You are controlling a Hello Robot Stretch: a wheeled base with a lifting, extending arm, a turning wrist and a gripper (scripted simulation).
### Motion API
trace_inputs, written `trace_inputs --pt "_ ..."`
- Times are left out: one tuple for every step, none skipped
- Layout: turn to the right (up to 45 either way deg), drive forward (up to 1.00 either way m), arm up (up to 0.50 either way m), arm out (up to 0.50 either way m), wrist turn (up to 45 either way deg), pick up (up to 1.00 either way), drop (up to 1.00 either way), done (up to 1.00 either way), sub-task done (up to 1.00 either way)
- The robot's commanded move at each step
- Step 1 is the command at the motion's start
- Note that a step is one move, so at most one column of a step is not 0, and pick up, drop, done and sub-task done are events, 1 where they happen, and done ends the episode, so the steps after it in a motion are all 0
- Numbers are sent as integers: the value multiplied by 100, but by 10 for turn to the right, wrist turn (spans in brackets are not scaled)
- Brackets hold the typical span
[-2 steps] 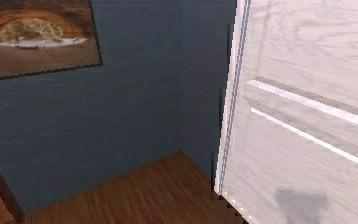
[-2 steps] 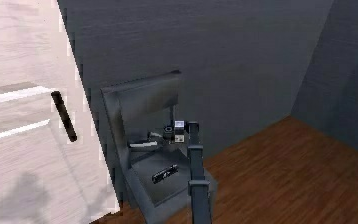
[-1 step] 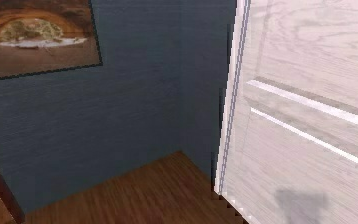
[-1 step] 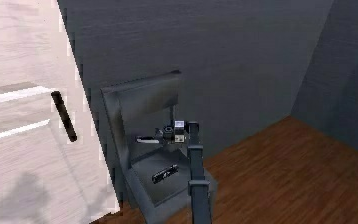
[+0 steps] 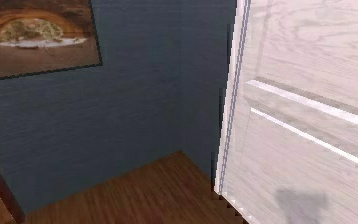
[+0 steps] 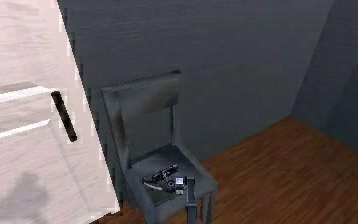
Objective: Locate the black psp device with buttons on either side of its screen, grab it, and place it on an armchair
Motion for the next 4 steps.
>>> trace_inputs --pt "0 0 0 0 0 100 0 0 0" --pt "0 0 10 0 0 0 0 0 0" --pt "0 0 48 0 0 0 0 0 0" --pt "0 0 0 0 -450 0 0 0 0"
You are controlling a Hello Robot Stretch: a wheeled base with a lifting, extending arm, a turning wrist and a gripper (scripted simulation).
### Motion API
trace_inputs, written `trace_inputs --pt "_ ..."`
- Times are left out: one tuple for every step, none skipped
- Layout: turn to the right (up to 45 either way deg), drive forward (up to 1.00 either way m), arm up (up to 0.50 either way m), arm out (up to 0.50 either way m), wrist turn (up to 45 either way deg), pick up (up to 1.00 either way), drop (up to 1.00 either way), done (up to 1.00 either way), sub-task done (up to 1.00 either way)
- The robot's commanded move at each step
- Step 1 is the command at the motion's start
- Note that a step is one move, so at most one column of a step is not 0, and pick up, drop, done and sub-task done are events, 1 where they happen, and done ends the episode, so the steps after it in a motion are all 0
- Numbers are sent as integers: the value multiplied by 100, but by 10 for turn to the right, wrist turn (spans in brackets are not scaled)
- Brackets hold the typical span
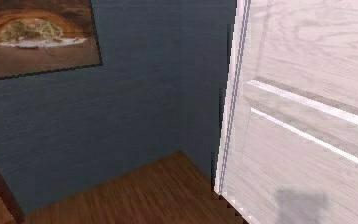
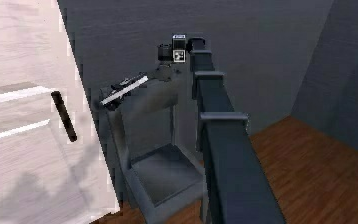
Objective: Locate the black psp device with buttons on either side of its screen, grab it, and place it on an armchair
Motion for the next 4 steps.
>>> trace_inputs --pt "0 0 0 0 -450 0 0 0 0" --pt "0 0 0 0 -60 0 0 0 0" --pt "0 0 0 -42 0 0 0 0 0" --pt "-450 0 0 0 0 0 0 0 0"
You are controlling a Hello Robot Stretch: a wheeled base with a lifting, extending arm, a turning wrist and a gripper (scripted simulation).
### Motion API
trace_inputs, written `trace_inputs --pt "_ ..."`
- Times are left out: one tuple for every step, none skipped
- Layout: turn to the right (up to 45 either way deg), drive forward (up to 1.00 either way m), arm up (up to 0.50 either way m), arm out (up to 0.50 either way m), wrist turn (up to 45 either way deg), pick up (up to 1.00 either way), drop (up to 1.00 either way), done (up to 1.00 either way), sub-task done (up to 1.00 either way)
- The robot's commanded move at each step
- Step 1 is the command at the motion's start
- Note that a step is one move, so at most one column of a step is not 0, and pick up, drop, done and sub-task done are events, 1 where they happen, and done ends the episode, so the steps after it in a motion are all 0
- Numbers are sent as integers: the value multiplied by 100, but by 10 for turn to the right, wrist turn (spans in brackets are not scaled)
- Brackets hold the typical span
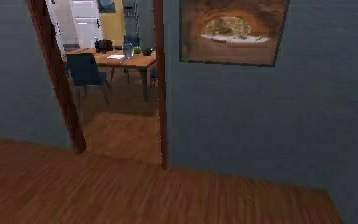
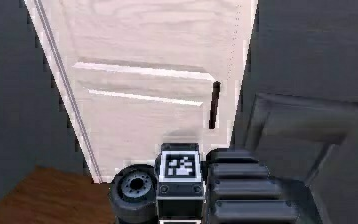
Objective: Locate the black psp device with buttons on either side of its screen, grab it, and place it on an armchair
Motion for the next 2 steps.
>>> trace_inputs --pt "-240 0 0 0 0 0 0 0 0" --pt "0 100 0 0 0 0 0 0 0"
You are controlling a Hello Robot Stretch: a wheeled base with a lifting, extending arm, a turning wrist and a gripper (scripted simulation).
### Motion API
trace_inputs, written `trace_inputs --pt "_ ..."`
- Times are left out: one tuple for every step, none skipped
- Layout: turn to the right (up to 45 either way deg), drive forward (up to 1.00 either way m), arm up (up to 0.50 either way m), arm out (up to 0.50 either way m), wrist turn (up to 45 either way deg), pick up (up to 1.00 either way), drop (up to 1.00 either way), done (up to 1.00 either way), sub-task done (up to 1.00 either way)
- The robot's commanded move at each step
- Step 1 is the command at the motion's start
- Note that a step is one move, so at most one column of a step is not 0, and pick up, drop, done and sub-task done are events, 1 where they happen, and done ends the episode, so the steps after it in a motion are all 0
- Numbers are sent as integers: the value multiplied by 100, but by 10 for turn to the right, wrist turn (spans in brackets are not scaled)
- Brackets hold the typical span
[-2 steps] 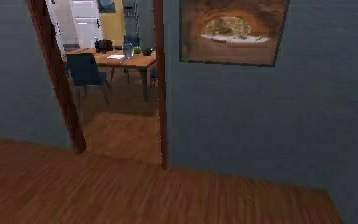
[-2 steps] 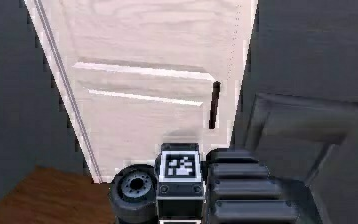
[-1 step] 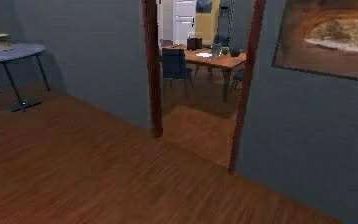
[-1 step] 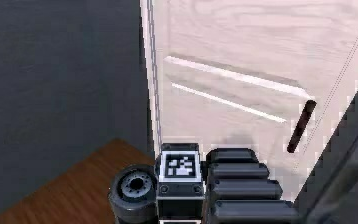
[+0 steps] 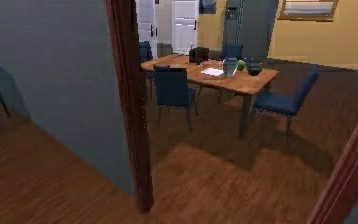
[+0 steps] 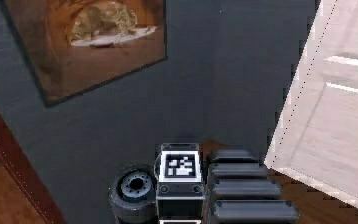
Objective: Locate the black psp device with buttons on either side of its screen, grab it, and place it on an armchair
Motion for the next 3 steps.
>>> trace_inputs --pt "0 70 0 0 0 0 0 0 0" --pt "300 0 0 0 0 0 0 0 0" --pt "0 25 0 0 0 0 0 0 0"
